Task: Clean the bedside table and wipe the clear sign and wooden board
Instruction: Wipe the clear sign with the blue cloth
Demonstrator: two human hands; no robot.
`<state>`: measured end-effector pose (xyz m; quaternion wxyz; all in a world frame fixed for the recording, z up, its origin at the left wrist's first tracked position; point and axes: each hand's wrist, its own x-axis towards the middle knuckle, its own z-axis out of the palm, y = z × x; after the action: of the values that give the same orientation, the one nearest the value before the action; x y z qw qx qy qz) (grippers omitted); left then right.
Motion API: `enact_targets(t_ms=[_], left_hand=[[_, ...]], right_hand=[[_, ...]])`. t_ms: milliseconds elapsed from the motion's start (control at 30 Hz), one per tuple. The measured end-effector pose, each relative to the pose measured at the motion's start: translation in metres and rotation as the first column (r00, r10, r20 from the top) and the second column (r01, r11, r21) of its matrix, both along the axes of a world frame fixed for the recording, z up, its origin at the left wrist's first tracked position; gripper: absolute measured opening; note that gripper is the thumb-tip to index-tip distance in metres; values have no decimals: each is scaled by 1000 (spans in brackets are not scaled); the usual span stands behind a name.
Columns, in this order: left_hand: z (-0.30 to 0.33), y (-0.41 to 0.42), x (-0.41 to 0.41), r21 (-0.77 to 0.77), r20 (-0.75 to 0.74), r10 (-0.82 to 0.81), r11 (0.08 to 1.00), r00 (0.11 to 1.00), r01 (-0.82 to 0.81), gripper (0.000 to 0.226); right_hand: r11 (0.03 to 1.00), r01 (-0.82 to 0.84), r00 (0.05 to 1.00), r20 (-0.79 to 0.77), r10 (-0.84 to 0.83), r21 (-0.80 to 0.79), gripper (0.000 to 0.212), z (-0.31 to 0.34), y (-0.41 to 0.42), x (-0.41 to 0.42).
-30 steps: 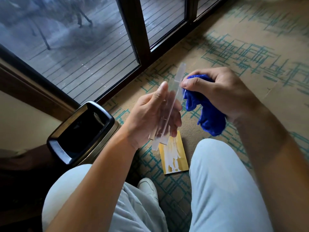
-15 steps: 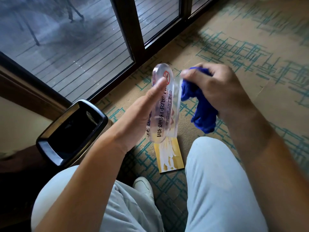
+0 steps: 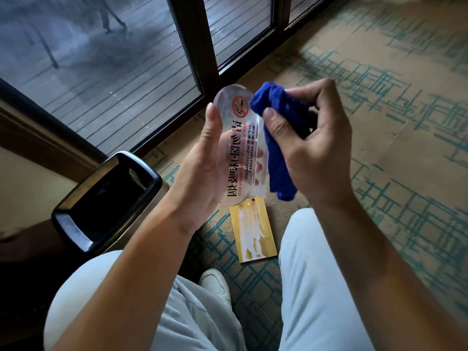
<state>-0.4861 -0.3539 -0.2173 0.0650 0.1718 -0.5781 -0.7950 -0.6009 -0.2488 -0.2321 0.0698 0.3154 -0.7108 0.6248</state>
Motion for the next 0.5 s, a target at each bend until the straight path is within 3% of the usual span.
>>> enact_targets(t_ms=[233,367,500], left_hand=[[-2,-8,0,-28,3,133,991,991,-133,96],[-3,-4,-1,-63,52,129,990,990,-126,97],[-3,3,-2,5,44,129,992,991,-130,90]], right_hand=[[972,-25,990,-132,57,233,25,-13,16,40],[980,78,980,-195,-41,183,26,10,10,20],[963,159,963,-251,-103,215,29,26,-13,-4]])
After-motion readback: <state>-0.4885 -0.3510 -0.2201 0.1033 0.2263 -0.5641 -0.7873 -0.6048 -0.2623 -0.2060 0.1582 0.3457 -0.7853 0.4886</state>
